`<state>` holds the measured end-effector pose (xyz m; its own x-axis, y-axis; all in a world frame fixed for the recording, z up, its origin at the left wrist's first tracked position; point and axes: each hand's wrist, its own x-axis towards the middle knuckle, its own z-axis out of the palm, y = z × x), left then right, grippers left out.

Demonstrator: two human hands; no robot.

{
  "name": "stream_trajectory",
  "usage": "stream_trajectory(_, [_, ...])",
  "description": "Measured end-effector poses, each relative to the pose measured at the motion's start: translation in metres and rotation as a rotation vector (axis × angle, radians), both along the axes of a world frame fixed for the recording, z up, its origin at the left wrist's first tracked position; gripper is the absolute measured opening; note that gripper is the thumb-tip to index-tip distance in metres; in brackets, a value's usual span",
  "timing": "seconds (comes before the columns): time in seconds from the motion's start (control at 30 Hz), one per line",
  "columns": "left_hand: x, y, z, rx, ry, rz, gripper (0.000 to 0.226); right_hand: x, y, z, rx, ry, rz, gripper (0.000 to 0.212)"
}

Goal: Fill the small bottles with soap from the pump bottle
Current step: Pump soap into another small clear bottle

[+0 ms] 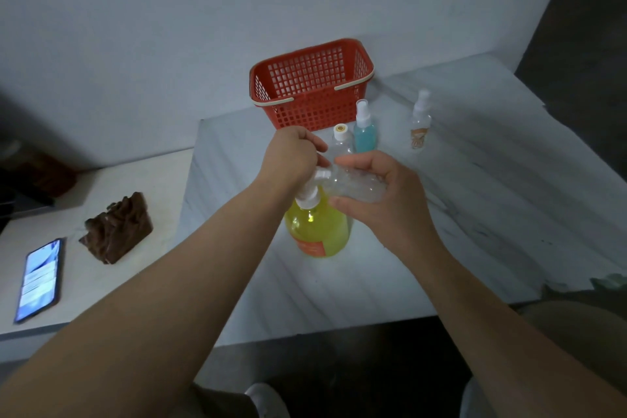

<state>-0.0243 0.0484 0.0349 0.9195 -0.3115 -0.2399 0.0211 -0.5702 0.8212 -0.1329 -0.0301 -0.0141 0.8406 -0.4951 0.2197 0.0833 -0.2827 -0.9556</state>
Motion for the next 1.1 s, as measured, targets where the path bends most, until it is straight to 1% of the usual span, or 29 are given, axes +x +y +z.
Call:
stream_trajectory(0.17, [-0.002, 0.002, 0.006, -0.042, 0.039, 0.012, 0.032, 0.000, 0.001, 0.000, -0.029, -0.010, -0.008, 0.049])
stream_trajectory(0.4, [-0.001, 0.002, 0.003, 0.000, -0.013, 0.002, 0.034, 0.003, 0.000, -0.005, -0.015, -0.025, -0.008, 0.048])
stream_trajectory(0.63, [-0.003, 0.003, -0.001, 0.040, 0.019, -0.040, 0.033, 0.002, -0.003, -0.010, -0.039, -0.015, 0.015, 0.049])
stream_trajectory(0.87, [0.002, 0.001, -0.009, 0.030, 0.008, -0.014, 0.035, 0.005, -0.006, -0.013, -0.001, -0.005, 0.032, 0.048])
stream_trajectory(1.1, [0.004, 0.002, -0.012, 0.018, -0.022, 0.005, 0.031, 0.005, -0.005, -0.012, 0.016, -0.020, 0.041, 0.049])
